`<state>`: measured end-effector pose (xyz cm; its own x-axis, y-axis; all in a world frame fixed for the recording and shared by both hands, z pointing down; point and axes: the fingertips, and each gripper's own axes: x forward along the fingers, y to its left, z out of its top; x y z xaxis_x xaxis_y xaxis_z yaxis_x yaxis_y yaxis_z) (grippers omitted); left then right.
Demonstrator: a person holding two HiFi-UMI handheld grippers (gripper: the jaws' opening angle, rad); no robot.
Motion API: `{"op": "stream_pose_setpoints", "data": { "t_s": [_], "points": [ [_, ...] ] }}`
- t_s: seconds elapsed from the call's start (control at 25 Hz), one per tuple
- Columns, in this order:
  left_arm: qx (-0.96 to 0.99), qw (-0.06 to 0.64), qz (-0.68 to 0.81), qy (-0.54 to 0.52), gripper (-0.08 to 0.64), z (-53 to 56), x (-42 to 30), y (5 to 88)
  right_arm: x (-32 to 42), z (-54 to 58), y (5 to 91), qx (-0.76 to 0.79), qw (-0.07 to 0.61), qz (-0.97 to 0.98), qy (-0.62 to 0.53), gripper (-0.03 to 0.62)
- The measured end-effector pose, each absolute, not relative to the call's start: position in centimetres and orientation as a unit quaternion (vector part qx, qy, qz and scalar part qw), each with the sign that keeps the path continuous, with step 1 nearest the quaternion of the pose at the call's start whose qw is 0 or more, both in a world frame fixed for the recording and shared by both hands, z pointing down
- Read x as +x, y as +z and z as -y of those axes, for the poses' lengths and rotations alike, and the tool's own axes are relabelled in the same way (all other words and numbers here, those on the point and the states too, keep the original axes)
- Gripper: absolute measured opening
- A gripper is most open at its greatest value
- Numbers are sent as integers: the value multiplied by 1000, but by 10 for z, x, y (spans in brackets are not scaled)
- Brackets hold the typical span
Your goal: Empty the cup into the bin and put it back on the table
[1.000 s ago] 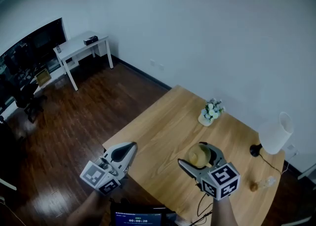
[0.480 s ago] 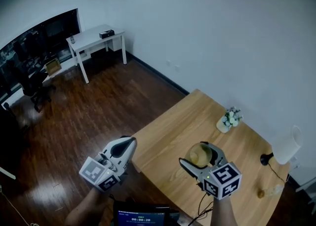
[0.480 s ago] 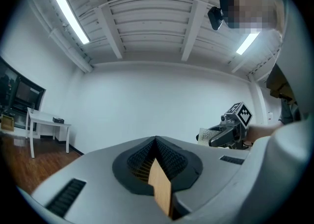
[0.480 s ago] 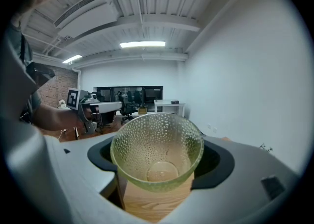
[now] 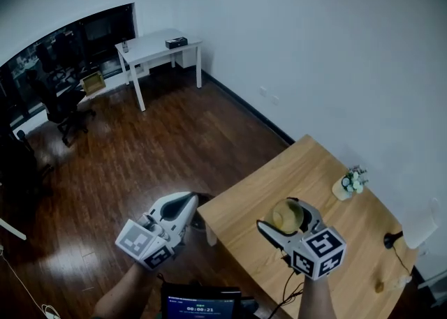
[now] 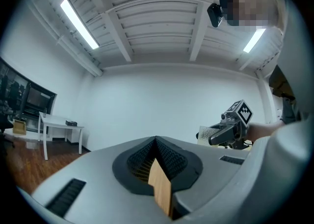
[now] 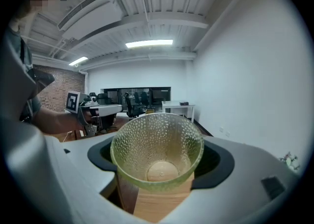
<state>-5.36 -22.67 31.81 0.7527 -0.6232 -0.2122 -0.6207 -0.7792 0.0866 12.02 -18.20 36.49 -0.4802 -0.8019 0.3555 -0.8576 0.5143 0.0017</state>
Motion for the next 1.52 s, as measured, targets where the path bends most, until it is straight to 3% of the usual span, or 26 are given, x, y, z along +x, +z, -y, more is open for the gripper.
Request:
{"op": "stream_pose_setpoints", "data": {
  "t_s": [0.68,1.24,1.52],
  "points": [
    [931,8,348,-108,-8,275,-141,331,16,256,377,435,172,879,89,411],
    [924,22,364,-116,-9,306,-148,332,-23,298,373,383,190,900,85,411],
    [923,-45,356,-140,-9,313,-139,307,-27,325,368,363,178,912,75,411]
  ]
}}
